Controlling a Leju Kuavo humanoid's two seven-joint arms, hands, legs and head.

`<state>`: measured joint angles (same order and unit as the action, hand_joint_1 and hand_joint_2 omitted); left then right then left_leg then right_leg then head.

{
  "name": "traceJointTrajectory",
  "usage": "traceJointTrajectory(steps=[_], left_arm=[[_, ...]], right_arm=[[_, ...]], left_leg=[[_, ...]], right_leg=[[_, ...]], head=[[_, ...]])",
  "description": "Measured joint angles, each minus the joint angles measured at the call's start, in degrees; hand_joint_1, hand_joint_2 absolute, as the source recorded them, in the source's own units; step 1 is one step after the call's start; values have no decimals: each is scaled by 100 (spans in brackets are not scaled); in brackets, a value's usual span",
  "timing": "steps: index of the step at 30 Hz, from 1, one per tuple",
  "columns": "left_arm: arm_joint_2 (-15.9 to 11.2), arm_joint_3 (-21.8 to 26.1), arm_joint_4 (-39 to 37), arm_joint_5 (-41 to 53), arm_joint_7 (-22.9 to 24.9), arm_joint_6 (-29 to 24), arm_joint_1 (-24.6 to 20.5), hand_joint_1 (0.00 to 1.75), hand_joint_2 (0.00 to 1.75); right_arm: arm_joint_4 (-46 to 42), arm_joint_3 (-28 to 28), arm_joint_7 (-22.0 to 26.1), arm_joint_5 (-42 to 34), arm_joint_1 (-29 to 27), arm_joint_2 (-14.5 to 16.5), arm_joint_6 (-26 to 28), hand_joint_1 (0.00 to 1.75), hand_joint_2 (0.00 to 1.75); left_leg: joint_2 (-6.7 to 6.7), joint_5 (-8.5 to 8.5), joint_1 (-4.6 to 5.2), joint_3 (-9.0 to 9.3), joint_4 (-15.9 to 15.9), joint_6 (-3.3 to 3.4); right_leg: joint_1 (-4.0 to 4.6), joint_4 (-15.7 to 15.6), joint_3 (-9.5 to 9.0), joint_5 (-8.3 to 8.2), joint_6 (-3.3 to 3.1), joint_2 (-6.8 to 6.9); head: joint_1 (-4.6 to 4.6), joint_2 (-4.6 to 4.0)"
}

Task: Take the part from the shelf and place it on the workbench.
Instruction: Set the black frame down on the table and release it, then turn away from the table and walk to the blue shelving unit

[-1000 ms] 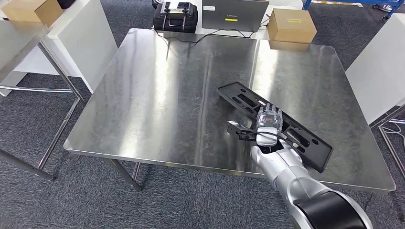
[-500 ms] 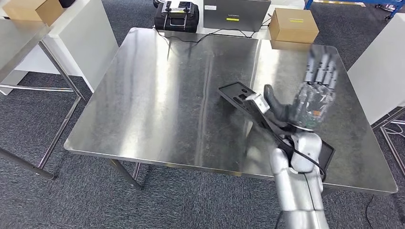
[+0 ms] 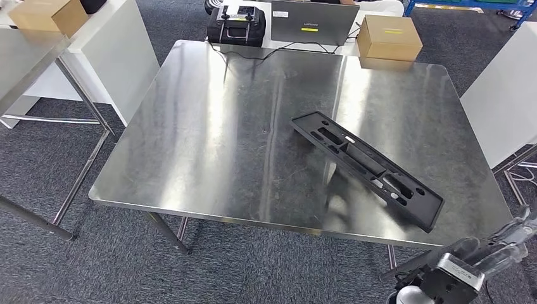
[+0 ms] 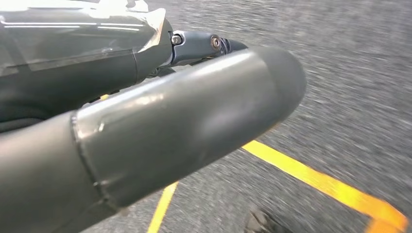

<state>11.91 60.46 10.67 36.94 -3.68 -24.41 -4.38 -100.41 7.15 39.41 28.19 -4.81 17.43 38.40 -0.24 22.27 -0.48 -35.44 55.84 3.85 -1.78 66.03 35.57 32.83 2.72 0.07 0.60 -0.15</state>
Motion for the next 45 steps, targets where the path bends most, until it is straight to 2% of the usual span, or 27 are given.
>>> traceJointTrajectory(steps=[2,3,5,7,8,11,12,14,16,17,18,19,22,24,27,29,31,32,33,34,36,37,39,41,42,43,45], left_arm=[[33,78,1,-39,144,-124,-1,0,0],[52,115,2,-67,188,-173,-1,0,0],[89,182,2,-102,240,-241,-5,0,0],[115,236,4,-128,268,-286,-14,0,0],[127,261,6,-151,276,-304,-21,0,0],[163,343,8,-245,287,-338,-28,0,0],[172,373,8,-266,285,-349,-26,0,0],[191,417,8,-286,273,-369,-22,0,0],[207,431,8,-288,262,-373,-24,0,0],[210,435,8,-288,260,-371,-25,0,0],[212,444,8,-289,259,-369,-25,0,0],[213,456,8,-289,261,-370,-25,0,0],[213,496,13,-291,277,-379,-38,0,0],[216,519,17,-293,288,-388,-51,0,0],[240,544,18,-317,299,-397,-60,0,0],[255,556,23,-333,301,-403,-73,0,0],[262,561,29,-338,298,-404,-79,0,0],[266,563,30,-340,296,-404,-78,0,0],[269,563,30,-340,293,-404,-77,0,0],[272,564,31,-341,292,-405,-77,0,0],[276,564,32,-341,289,-406,-77,0,0],[278,564,33,-341,285,-408,-77,0,0],[281,564,37,-335,273,-417,-77,0,0],[280,564,39,-319,265,-423,-72,0,0],[276,564,39,-308,265,-424,-68,0,0],[272,564,39,-295,265,-422,-63,0,0],[263,563,39,-260,266,-405,-58,0,0]], right_arm=[[175,51,-25,-209,-132,-91,-89,0,0],[240,77,-29,-229,-175,-124,-109,0,0],[332,131,-31,-235,-207,-168,-130,0,0],[398,186,-38,-223,-217,-196,-148,0,0],[424,211,-45,-209,-219,-207,-160,0,0],[489,291,-66,-151,-213,-229,-190,0,0],[507,315,-70,-133,-206,-233,-195,0,0],[532,361,-75,-93,-193,-236,-196,0,0],[556,398,-83,-49,-193,-243,-197,0,0],[570,409,-88,-29,-194,-249,-197,0,0],[584,416,-92,-10,-195,-255,-197,0,0],[595,421,-96,4,-196,-260,-197,0,0],[613,453,-115,54,-193,-268,-208,0,0],[629,490,-144,104,-188,-274,-234,0,0],[667,537,-185,180,-177,-285,-276,0,0],[697,548,-198,239,-162,-297,-293,0,0],[741,554,-205,307,-153,-315,-297,0,0],[766,555,-208,338,-152,-326,-297,0,0],[789,557,-209,364,-151,-334,-297,0,0],[810,561,-210,385,-149,-340,-297,0,0],[844,574,-211,412,-131,-349,-296,0,0],[857,583,-212,422,-113,-350,-293,0,0],[876,599,-221,455,-81,-351,-275,0,0],[889,608,-250,491,-72,-352,-247,0,0],[897,608,-265,500,-70,-353,-236,0,0],[905,608,-281,465,-70,-351,-248,0,0],[937,607,-295,234,-66,-350,-382,0,0]], left_leg=[[-1,-45,10,-62,7,-14],[-1,-73,11,-97,10,-34],[-3,-132,1,-166,34,-98],[-14,-181,8,-222,86,-176],[-21,-199,18,-239,117,-210],[-31,-207,-2,-272,153,-288],[-24,-78,-22,-307,231,-311],[-9,479,-50,-466,738,-361],[0,1054,-58,-653,1528,-401],[1,1165,-61,-673,1802,-407],[2,1155,-63,-586,1872,-396],[2,1062,-61,-384,1713,-370],[-1,792,-18,557,504,-228],[3,757,34,812,111,-178],[25,618,46,750,5,-109],[50,482,30,651,-60,-44],[62,371,57,504,-58,-12],[65,314,69,423,-54,-9],[69,259,76,342,-45,-10],[72,208,79,259,-28,-18],[70,127,83,99,43,-51],[69,99,93,29,95,-73],[67,31,110,-48,166,-127],[63,-40,104,-72,183,-185],[52,13,91,-96,222,-219],[38,165,77,-135,333,-255],[16,722,41,-277,863,-332]], right_leg=[[6,562,170,252,-3,-4],[4,532,90,239,34,-4],[-24,-161,-390,46,132,-2],[-22,-807,-805,-152,152,-18],[-12,-932,-872,-190,116,-33],[-13,-909,-781,-238,-62,-43],[-24,-911,-749,-279,-126,-30],[-23,-913,-651,-384,-229,-2],[4,-905,-545,-483,-265,14],[18,-900,-491,-531,-262,21],[32,-897,-441,-575,-253,24],[45,-895,-393,-614,-242,24],[78,-890,-325,-699,-191,27],[83,-890,-310,-758,-119,41],[82,-844,-240,-763,-4,50],[96,-469,-52,-430,-41,35],[92,235,169,25,-93,20],[89,547,220,135,-77,18],[87,715,203,122,-31,17],[87,697,97,6,33,17],[84,105,-387,-238,116,17],[97,-346,-700,-248,105,15],[126,-955,-1046,-141,9,10],[124,-1053,-1036,-138,-96,9],[104,-1053,-1011,-181,-147,17],[82,-1057,-974,-231,-213,27],[69,-1058,-864,-343,-304,49]], head=[[-5,0],[-7,0],[-7,0],[-9,0],[-11,0],[1,0],[6,0],[15,0],[22,0],[21,0],[23,0],[22,0],[20,0],[20,0],[20,0],[-5,0],[-26,0],[-26,0],[-26,0],[-27,0],[-27,0],[-26,0],[-21,0],[-16,0],[-17,0],[-6,0],[12,0]])
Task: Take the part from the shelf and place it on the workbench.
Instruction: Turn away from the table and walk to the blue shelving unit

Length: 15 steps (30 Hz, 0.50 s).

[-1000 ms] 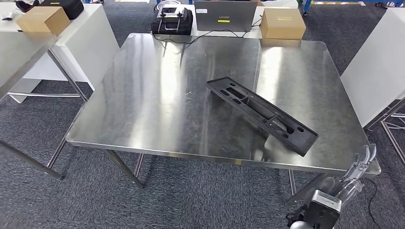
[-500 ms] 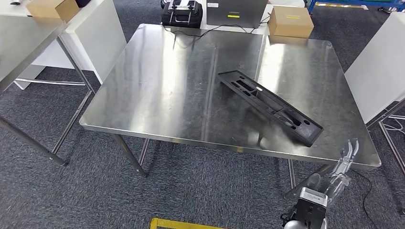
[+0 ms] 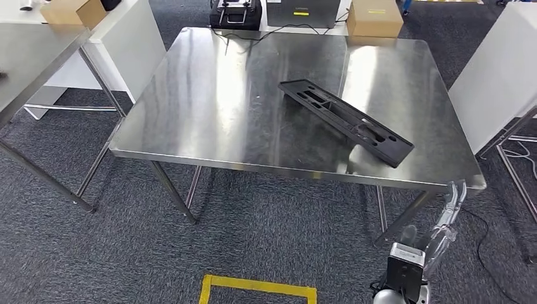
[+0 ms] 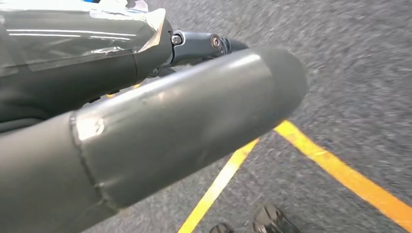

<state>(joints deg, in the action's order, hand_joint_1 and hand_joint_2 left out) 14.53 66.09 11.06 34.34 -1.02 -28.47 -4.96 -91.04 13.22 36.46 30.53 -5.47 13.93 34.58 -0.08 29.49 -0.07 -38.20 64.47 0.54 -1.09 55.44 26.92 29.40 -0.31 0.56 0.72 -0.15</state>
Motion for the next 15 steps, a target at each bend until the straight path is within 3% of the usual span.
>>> traceJointTrajectory(steps=[1,2,3,4,6,8,9,12,13,15], left_arm=[[-3,-1,0,18,1,9,0,0,0],[-7,-1,1,34,3,18,0,0,0],[-11,-2,1,48,6,22,0,0,0],[-17,-2,2,53,8,25,0,0,0],[-30,-2,2,66,13,27,-1,0,0],[-39,-3,3,95,22,31,-3,0,0],[-42,-5,4,120,25,33,-4,0,0],[-53,-16,9,202,23,80,-13,0,0],[-56,-21,10,231,15,112,-20,0,0],[-67,-31,13,295,-4,174,-30,0,0]], right_arm=[[32,-4,1,-166,2,-1,-109,0,0],[78,-11,9,-309,6,-3,-210,0,0],[130,-19,18,-410,8,-5,-282,0,0],[176,-25,26,-463,10,-5,-320,0,0],[243,-31,21,-521,20,-5,-372,0,0],[337,-36,-73,-586,72,-4,-518,0,0],[469,-39,-161,-681,137,-2,-688,0,0],[1480,-105,-366,-1057,502,3,-1150,0,0],[2009,-157,-381,-1121,665,4,-1129,0,0],[3204,-310,-468,-1222,1000,-6,-937,0,0]], left_leg=[[-2,258,-19,-73,358,-32],[-3,399,-37,-120,680,-58],[-3,396,-55,-106,869,-75],[-3,281,-72,-10,879,-82],[-6,-20,-98,446,340,-65],[-16,-70,-91,923,-387,-26],[-20,-35,-76,1035,-597,-7],[0,-75,-57,976,-757,91],[12,-134,-62,911,-784,151],[32,-288,-65,744,-810,257]], right_leg=[[4,4,54,-54,-21,7],[8,14,113,-109,-16,11],[9,32,179,-160,-4,13],[7,58,247,-204,18,14],[-2,120,382,-270,66,14],[12,163,463,-330,135,15],[18,169,488,-368,178,15],[29,187,580,-459,297,6],[34,268,640,-375,295,-1],[32,741,831,69,226,-16]], head=[[9,0],[9,0],[10,0],[11,0],[14,0],[10,0],[10,0],[6,0],[-2,0],[-24,0]])
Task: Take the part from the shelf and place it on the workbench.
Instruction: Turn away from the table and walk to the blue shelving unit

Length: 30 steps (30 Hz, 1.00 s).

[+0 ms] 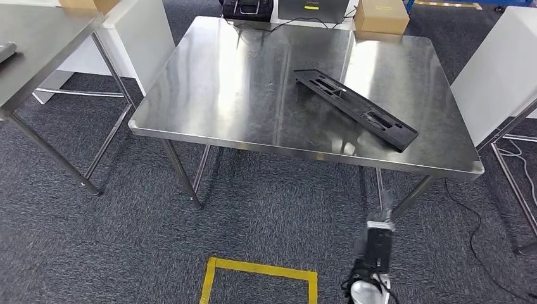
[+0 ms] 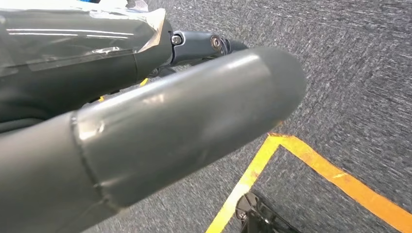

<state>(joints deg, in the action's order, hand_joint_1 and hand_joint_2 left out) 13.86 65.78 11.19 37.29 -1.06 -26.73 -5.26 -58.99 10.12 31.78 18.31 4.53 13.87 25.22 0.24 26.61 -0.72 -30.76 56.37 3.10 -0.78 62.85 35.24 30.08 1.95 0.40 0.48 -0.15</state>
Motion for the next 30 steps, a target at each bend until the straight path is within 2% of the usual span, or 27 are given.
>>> traceJointTrajectory(steps=[1,2,3,4,5,6,7,8,9,10,12,13,14,16,17,18,19,20,21,22,23,24,25,27,28,29,30], left_arm=[[-11,-6,1,34,-8,23,0,0,0],[-24,-11,2,63,-11,36,2,0,0],[-38,-16,3,88,-14,43,6,0,0],[-51,-20,3,103,-14,45,12,0,0],[-62,-21,3,112,-14,46,19,0,0],[-72,-21,3,116,-14,47,23,0,0],[-78,-22,3,118,-14,48,26,0,0],[-81,-22,3,121,-14,48,26,0,0],[-84,-23,3,124,-14,47,24,0,0],[-87,-24,3,128,-14,47,22,0,0],[-102,-25,3,133,-14,44,29,0,0],[-111,-25,3,140,-14,40,36,0,0],[-118,-25,3,147,-14,34,44,0,0],[-127,-26,3,166,-13,13,51,0,0],[-132,-26,3,170,-8,-6,50,0,0],[-142,-25,3,173,-3,-28,50,0,0],[-153,-24,3,173,3,-49,50,0,0],[-164,-23,3,172,5,-64,51,0,0],[-175,-21,3,170,0,-71,52,0,0],[-180,-20,3,168,-11,-73,52,0,0],[-183,-20,3,166,-24,-73,52,0,0],[-183,-19,3,172,-37,-73,52,0,0],[-182,-20,3,189,-46,-71,51,0,0],[-186,-22,3,248,-52,-49,49,0,0],[-188,-26,3,290,-56,-23,49,0,0],[-194,-35,3,336,-62,15,51,0,0],[-202,-52,3,387,-70,59,54,0,0]], right_arm=[[597,-98,-126,-61,139,-19,104,0,0],[1147,-196,-298,-102,244,-49,213,0,0],[1679,-294,-482,-116,309,-92,336,0,0],[2113,-372,-624,-108,346,-139,438,0,0],[2480,-434,-715,-98,371,-183,512,0,0],[2785,-484,-761,-88,393,-220,558,0,0],[3001,-516,-787,-77,425,-245,578,0,0],[3181,-537,-807,-64,467,-260,593,0,0],[3341,-553,-827,-50,513,-268,600,0,0],[3476,-565,-849,-40,551,-273,603,0,0],[3693,-586,-888,-26,593,-280,609,0,0],[3775,-593,-968,-9,604,-284,621,0,0],[3854,-596,-1133,30,615,-291,635,0,0],[4033,-597,-1816,162,623,-322,661,0,0],[4130,-599,-2253,212,597,-351,662,0,0],[4222,-608,-2690,230,543,-388,655,0,0],[4303,-625,-3079,211,463,-432,633,0,0],[4372,-653,-3415,174,365,-476,594,0,0],[4431,-690,-3684,128,264,-518,544,0,0],[4481,-730,-3872,96,167,-556,471,0,0],[4523,-762,-3982,99,86,-582,386,0,0],[4556,-780,-4031,152,26,-602,302,0,0],[4587,-770,-4043,276,-17,-611,222,0,0],[4646,-673,-4037,601,-62,-604,135,0,0],[4671,-605,-4029,744,-76,-593,119,0,0],[4689,-541,-4021,842,-84,-577,115,0,0],[4704,-483,-4013,907,-85,-560,114,0,0]], left_leg=[[-5,-74,8,-101,-1,27],[-9,-155,16,-193,3,38],[-16,-239,21,-291,9,40],[-24,-319,25,-388,17,33],[-29,-397,27,-478,25,19],[-29,-469,28,-565,33,-3],[-23,-530,41,-634,44,-30],[-9,-589,54,-686,58,-59],[10,-647,68,-726,70,-86],[27,-706,80,-755,73,-113],[36,-773,62,-804,80,-173],[29,-665,45,-837,139,-209],[18,-424,29,-885,299,-247],[-1,258,6,-1004,925,-316],[-7,494,-4,-1047,1306,-346],[-10,567,-18,-1050,1614,-369],[-10,489,-38,-991,1779,-385],[-10,325,-62,-843,1757,-395],[-12,171,-87,-596,1527,-402],[-27,128,-107,-286,1146,-413],[-51,170,-111,7,740,-407],[-74,261,-105,212,417,-392],[-93,356,-87,309,221,-369],[-82,351,-59,253,127,-259],[-68,306,-48,189,107,-188],[-53,241,-40,113,93,-110],[-38,171,-30,30,84,-45]], right_leg=[[1,366,112,255,-32,-5],[0,736,194,430,-31,-8],[-1,1011,215,469,8,-11],[0,1121,159,381,72,-13],[0,1026,10,226,138,-14],[1,738,-226,84,180,-14],[11,312,-539,13,187,-14],[24,-149,-829,29,162,-20],[39,-511,-1025,88,122,-28],[60,-728,-1125,141,82,-38],[42,-811,-1062,135,-27,-38],[24,-803,-1018,83,-96,-29],[1,-806,-963,17,-169,-17],[-8,-801,-824,-123,-248,7],[-7,-796,-757,-192,-251,21],[-8,-787,-688,-256,-236,39],[-10,-770,-613,-314,-212,57],[-19,-742,-535,-364,-183,71],[-29,-701,-447,-404,-150,81],[-30,-652,-363,-435,-113,84],[-29,-604,-298,-462,-75,83],[-21,-569,-250,-498,-31,80],[-13,-550,-207,-543,16,75],[-10,-532,-127,-625,114,61],[-16,-479,-68,-573,130,48],[-20,-348,5,-423,113,36],[-29,-118,94,-183,71,25]], head=[[-9,0],[-14,0],[-16,0],[-19,0],[-20,0],[-21,0],[-23,0],[-20,0],[-13,0],[-5,0],[2,0],[3,0],[7,0],[25,0],[31,0],[34,0],[35,0],[35,0],[36,0],[39,0],[38,0],[37,0],[38,0],[32,0],[32,0],[14,0],[-1,0]])
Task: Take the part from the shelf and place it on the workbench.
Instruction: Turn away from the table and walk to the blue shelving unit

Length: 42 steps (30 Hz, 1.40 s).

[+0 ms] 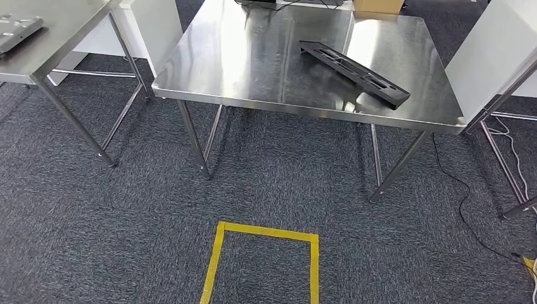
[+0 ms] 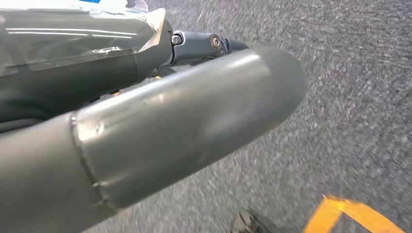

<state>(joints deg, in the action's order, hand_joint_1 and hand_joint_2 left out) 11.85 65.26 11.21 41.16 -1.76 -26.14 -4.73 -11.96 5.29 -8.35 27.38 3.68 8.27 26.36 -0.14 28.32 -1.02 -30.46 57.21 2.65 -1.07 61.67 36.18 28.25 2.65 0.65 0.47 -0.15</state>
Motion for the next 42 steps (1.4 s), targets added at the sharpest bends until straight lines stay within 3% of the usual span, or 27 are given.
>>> traceJointTrajectory(steps=[2,3,4,5,6,8,10,12,14,15,16,18,19,20,22,23,24,27,29,33,35,36,38,39,40,41,42], left_arm=[[-23,-67,0,114,-16,128,2,0,0],[-35,-103,0,163,-20,197,1,0,0],[-45,-141,0,209,-16,263,0,0,0],[-54,-175,0,243,-6,315,0,0,0],[-61,-208,0,272,9,353,0,0,0],[-67,-256,0,305,37,389,-3,0,0],[-57,-272,0,315,46,388,-7,0,0],[-7,-293,0,333,42,319,-11,0,0],[63,-343,-1,406,44,210,-13,0,0],[99,-373,-2,450,54,173,-13,0,0],[125,-402,-3,480,72,157,-12,0,0],[168,-445,-6,510,103,150,-13,0,0],[178,-466,-8,523,112,150,-13,0,0],[184,-487,-9,534,113,150,-14,0,0],[187,-520,-9,547,110,149,-14,0,0],[188,-527,-9,548,108,148,-14,0,0],[191,-530,-9,550,105,148,-15,0,0],[203,-538,-9,555,102,149,-16,0,0],[205,-539,-9,555,102,150,-15,0,0],[207,-539,-9,556,102,150,-15,0,0],[213,-542,-9,564,102,152,-15,0,0],[220,-544,-9,576,102,156,-20,0,0],[228,-557,-9,617,102,183,-29,0,0],[230,-571,-9,645,99,198,-33,0,0],[230,-590,-9,671,94,211,-33,0,0],[230,-614,-9,699,87,218,-33,0,0],[231,-636,-9,719,80,223,-33,0,0]], right_arm=[[13,97,14,75,26,27,0,0,0],[17,129,27,88,46,32,0,0,0],[21,150,41,87,67,30,0,0,0],[23,160,54,82,83,22,0,0,0],[25,166,62,73,93,9,0,0,0],[26,171,69,50,106,-20,0,0,0],[27,171,72,13,122,-50,2,0,0],[31,170,58,-38,130,-75,4,0,0],[46,160,-12,-92,119,-90,4,0,0],[54,152,-60,-117,111,-97,4,0,0],[61,142,-102,-139,102,-101,4,0,0],[67,119,-157,-173,90,-113,5,0,0],[69,104,-180,-189,86,-121,5,0,0],[71,85,-197,-203,83,-130,8,0,0],[74,49,-222,-222,76,-140,17,0,0],[74,38,-227,-226,73,-142,22,0,0],[74,29,-230,-230,69,-144,28,0,0],[76,9,-234,-237,72,-151,43,0,0],[76,4,-234,-238,75,-152,46,0,0],[76,4,-234,-238,76,-152,48,0,0],[78,0,-234,-242,70,-154,58,0,0],[81,-7,-234,-247,65,-157,65,0,0],[89,-38,-222,-276,56,-169,84,0,0],[92,-61,-209,-294,57,-177,99,0,0],[93,-84,-190,-312,60,-181,117,0,0],[93,-106,-172,-325,66,-187,139,0,0],[93,-124,-158,-331,74,-191,158,0,0]], left_leg=[[17,-147,43,-175,4,65],[26,-226,62,-270,7,74],[37,-307,79,-362,12,77],[45,-387,91,-454,15,72],[49,-467,102,-542,19,63],[53,-596,110,-671,24,39],[65,-700,125,-738,24,-1],[88,-831,127,-774,-8,-57],[76,-862,109,-828,-21,-121],[57,-712,97,-869,64,-161],[37,-446,82,-923,254,-200],[22,191,42,-1029,942,-284],[22,348,22,-1055,1306,-321],[23,342,-1,-1026,1556,-353],[25,40,-50,-735,1499,-394],[26,-94,-69,-538,1293,-404],[21,-119,-82,-293,970,-413],[-20,62,-45,152,240,-374],[-29,88,-24,158,185,-348],[-29,84,-18,150,183,-343],[-25,73,-1,126,159,-324],[-14,37,2,81,111,-250],[20,-181,32,-183,23,-80],[34,-319,50,-348,0,-10],[39,-446,72,-494,3,-5],[37,-529,85,-577,7,-24],[37,-594,91,-621,7,-51]], right_leg=[[-3,693,164,514,-64,-13],[-1,1007,190,633,-48,-18],[3,1195,146,624,-2,-22],[12,1200,18,510,56,-26],[23,1011,-203,361,98,-28],[51,365,-740,207,93,-32],[98,-399,-1224,342,-6,-34],[140,-819,-1397,449,-89,-39],[88,-846,-1304,359,-163,-32],[59,-849,-1250,289,-223,-20],[29,-854,-1188,217,-271,-5],[34,-846,-1049,90,-328,20],[36,-833,-982,31,-319,29],[32,-805,-901,-27,-298,35],[8,-708,-726,-110,-237,40],[-5,-656,-648,-132,-212,38],[-10,-599,-575,-144,-191,38],[7,-465,-416,-200,-98,44],[8,-450,-389,-234,-50,45],[10,-449,-388,-242,-38,44],[18,-451,-359,-282,22,41],[15,-321,-265,-162,29,32],[13,476,-77,266,53,3],[8,733,-122,403,71,-12],[15,723,-341,390,104,-20],[32,259,-707,297,110,-24],[55,-209,-1015,306,70,-28]], head=[[-32,0],[-33,0],[-34,0],[-33,0],[-33,0],[-33,0],[-28,0],[-18,0],[-12,0],[-4,0],[6,0],[23,0],[25,0],[25,0],[29,0],[29,0],[31,0],[25,0],[19,0],[21,0],[23,0],[11,0],[-22,0],[-37,0],[-39,0],[-38,0],[-34,0]])
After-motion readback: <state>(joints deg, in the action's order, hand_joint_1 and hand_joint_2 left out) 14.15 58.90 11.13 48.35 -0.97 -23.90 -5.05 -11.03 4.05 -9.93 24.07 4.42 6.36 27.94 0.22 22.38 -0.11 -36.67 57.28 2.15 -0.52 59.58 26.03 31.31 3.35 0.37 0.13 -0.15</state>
